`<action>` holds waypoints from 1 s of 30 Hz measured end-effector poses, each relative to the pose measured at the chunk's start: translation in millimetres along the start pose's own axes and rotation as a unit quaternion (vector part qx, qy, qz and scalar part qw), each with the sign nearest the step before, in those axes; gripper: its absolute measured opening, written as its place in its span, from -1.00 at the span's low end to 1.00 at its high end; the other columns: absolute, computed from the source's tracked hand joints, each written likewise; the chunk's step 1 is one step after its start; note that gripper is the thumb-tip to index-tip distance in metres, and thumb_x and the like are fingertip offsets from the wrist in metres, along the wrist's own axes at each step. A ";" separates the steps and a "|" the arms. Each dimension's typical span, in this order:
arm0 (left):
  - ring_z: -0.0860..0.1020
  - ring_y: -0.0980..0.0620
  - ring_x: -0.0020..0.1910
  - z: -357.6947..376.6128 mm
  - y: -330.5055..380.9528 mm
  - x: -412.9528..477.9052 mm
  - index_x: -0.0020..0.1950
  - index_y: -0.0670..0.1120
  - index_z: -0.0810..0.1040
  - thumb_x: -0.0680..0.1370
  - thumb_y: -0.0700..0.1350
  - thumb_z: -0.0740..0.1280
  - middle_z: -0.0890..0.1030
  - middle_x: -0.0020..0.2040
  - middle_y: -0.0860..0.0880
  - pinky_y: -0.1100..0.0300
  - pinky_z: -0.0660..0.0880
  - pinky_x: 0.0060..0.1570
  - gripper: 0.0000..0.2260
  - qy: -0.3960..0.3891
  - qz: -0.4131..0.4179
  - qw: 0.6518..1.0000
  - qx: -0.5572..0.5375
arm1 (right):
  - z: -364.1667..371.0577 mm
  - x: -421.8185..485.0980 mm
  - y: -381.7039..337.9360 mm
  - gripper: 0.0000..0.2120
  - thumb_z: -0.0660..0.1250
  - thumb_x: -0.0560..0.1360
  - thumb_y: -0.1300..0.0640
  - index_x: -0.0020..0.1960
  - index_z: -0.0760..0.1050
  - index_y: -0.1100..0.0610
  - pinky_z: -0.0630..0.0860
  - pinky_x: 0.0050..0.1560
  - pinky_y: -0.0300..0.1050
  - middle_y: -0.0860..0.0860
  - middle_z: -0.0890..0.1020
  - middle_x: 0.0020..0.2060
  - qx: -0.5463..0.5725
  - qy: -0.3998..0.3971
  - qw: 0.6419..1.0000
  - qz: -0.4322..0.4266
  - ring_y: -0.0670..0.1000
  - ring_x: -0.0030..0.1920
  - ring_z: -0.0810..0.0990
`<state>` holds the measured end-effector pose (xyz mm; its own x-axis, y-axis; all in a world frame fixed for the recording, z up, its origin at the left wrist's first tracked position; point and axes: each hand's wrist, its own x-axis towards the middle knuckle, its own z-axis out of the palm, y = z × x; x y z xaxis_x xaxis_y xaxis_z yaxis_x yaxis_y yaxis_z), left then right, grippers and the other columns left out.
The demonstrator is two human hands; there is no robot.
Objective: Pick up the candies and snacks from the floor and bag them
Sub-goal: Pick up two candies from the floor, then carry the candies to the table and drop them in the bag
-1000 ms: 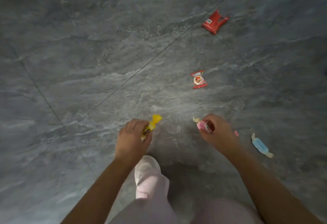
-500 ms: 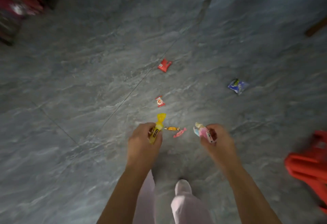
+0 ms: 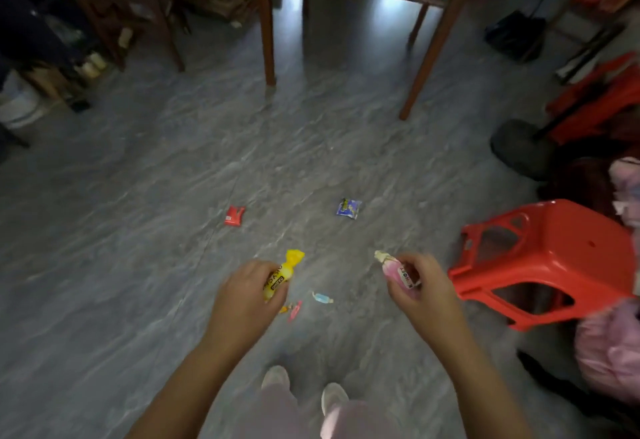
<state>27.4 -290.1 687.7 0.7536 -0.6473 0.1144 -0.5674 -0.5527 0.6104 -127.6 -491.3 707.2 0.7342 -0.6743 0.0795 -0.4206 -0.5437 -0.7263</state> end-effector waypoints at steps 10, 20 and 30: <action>0.48 0.00 -0.30 -19.3 52.5 47.7 -0.15 -0.09 0.56 0.41 -0.15 0.42 0.52 -0.29 0.02 0.07 0.41 -0.30 -0.92 -0.055 0.060 0.995 -0.052 | -60.6 -36.1 -5.9 -0.88 0.44 0.38 0.17 -0.13 0.52 0.10 0.31 -0.20 -0.50 -0.13 0.51 -0.30 -0.023 0.136 0.988 0.076 -0.26 -0.18 0.46; 0.41 0.13 -0.29 77.2 195.2 150.5 -0.12 -0.07 0.56 0.38 -0.05 0.30 0.42 -0.31 0.17 0.36 0.28 -0.29 -0.85 -0.137 0.209 0.963 -0.103 | -137.5 21.4 76.1 -0.87 0.42 0.38 0.16 -0.16 0.47 0.02 0.32 -0.22 -0.52 -0.11 0.53 -0.27 -0.004 0.232 0.959 0.163 -0.26 -0.16 0.48; 0.48 0.08 -0.27 201.2 350.5 274.3 -0.13 -0.12 0.58 0.43 -0.12 0.39 0.54 -0.27 0.01 0.38 0.31 -0.28 -0.92 -0.184 0.223 0.953 -0.095 | -288.3 126.0 205.0 -0.77 0.39 0.42 0.09 -0.20 0.39 -0.19 0.40 -0.20 -0.33 -0.12 0.56 -0.24 0.018 0.273 0.946 0.174 -0.16 -0.15 0.52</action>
<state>-31.6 -767.0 775.4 0.2651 -0.9549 0.1337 -0.7072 -0.0983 0.7002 -275.0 -831.8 765.2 0.1664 -0.9722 0.1645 -0.5610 -0.2306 -0.7950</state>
